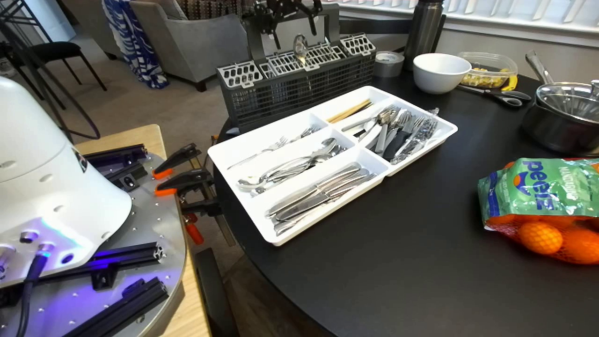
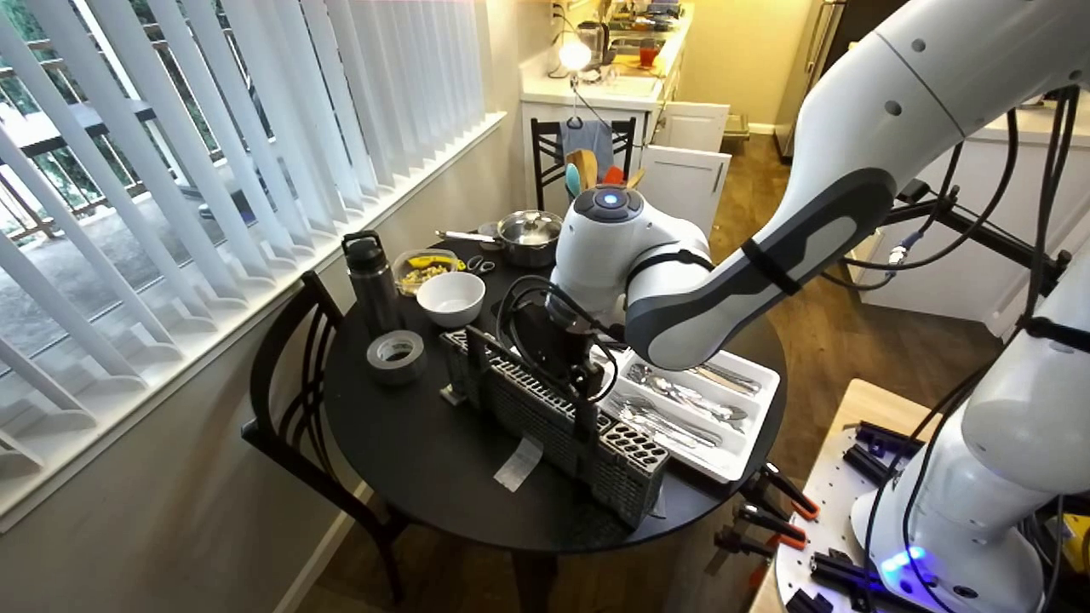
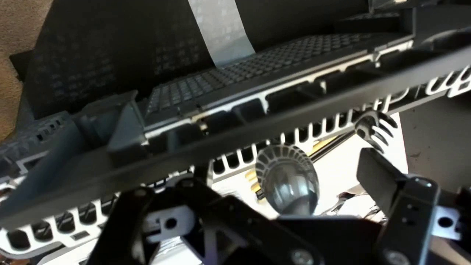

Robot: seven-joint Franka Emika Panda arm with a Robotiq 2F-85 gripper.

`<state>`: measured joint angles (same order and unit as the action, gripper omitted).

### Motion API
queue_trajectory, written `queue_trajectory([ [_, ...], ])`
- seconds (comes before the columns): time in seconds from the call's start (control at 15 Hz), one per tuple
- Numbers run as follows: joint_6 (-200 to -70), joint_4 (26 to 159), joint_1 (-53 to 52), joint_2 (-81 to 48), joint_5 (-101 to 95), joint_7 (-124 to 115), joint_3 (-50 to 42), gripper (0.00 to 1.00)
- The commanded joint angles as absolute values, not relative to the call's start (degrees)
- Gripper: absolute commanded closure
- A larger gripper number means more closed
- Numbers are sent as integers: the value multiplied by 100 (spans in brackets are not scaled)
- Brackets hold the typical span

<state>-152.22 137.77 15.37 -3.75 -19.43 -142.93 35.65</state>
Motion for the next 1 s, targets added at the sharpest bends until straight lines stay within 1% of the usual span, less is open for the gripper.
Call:
queue_trajectory([
  [0.0, -14472, 13815, 389, 275, -1478, -13664, 2338, 0],
  [0.2, -13853, 13667, -130, 446, -1557, -13034, 1747, 0],
  [0.4, -13328, 13450, -411, 369, -1353, -11803, 1431, 0],
  [0.6, -12911, 13244, -490, 215, -1564, -11100, 1222, 0],
  [0.73, -12926, 13223, -490, 181, -1739, -10953, 1116, 0],
  [0.93, -13439, 13274, -498, 99, -1936, -11313, 1026, 0],
])
